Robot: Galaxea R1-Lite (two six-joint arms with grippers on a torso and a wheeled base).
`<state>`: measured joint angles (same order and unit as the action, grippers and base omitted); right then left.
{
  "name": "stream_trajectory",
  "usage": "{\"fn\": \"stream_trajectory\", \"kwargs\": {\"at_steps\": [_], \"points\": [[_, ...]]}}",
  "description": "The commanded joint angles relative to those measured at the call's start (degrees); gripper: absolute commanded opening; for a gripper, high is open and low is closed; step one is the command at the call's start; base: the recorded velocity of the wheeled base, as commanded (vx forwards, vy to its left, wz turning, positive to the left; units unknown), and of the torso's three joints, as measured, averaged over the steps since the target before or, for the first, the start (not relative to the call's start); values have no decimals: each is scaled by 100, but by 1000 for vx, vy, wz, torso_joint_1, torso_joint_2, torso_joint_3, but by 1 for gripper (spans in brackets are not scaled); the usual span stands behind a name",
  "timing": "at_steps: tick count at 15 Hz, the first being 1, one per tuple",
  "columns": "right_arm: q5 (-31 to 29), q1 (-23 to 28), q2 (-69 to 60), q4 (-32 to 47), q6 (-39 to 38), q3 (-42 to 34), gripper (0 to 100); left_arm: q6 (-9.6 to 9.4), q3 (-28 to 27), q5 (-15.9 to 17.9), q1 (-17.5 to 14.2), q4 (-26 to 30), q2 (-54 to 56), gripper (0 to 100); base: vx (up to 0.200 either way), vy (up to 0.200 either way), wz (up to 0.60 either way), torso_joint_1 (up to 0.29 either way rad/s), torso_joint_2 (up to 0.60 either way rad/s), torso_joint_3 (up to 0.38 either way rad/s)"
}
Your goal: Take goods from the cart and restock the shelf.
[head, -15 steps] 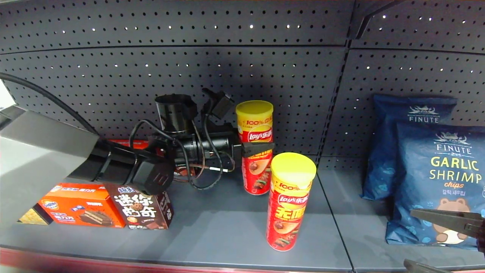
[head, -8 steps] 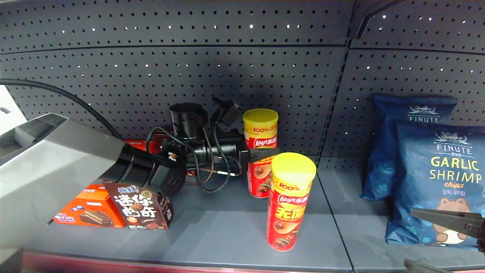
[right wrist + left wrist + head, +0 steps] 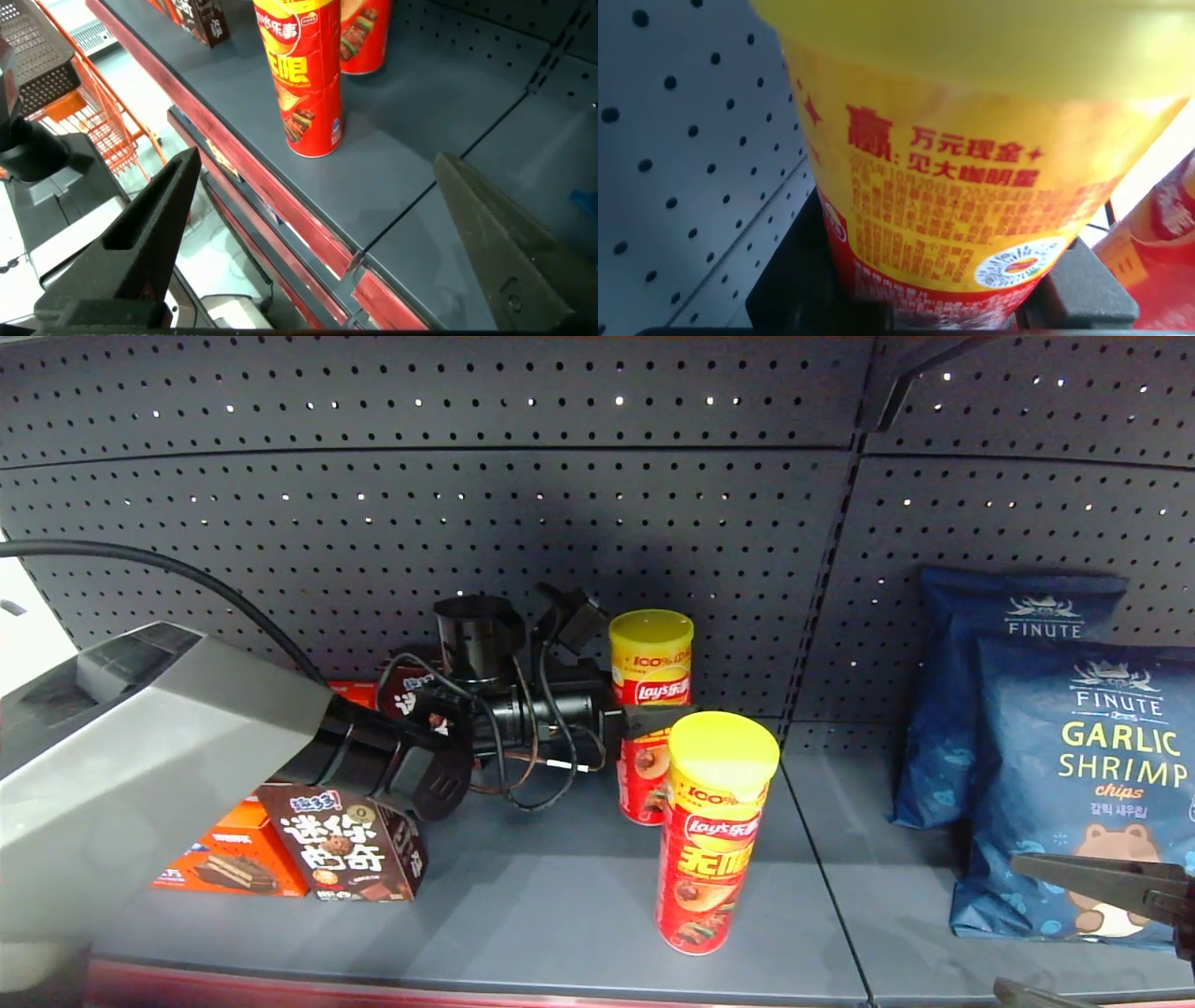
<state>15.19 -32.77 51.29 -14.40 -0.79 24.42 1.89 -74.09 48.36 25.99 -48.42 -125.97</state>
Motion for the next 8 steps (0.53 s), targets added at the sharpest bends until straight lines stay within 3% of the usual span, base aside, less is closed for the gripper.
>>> {"fn": "stream_trajectory", "kwargs": {"at_steps": [1,8], "points": [[2,-1,-13,-2,0,-34,100,4,-61,-2,11,-1,-69,0,0,0,0,0,0,0],[19,7,-22,-2,-9,-51,100,4,-96,7,11,-1,-139,0,0,0,0,0,0,0]]}}
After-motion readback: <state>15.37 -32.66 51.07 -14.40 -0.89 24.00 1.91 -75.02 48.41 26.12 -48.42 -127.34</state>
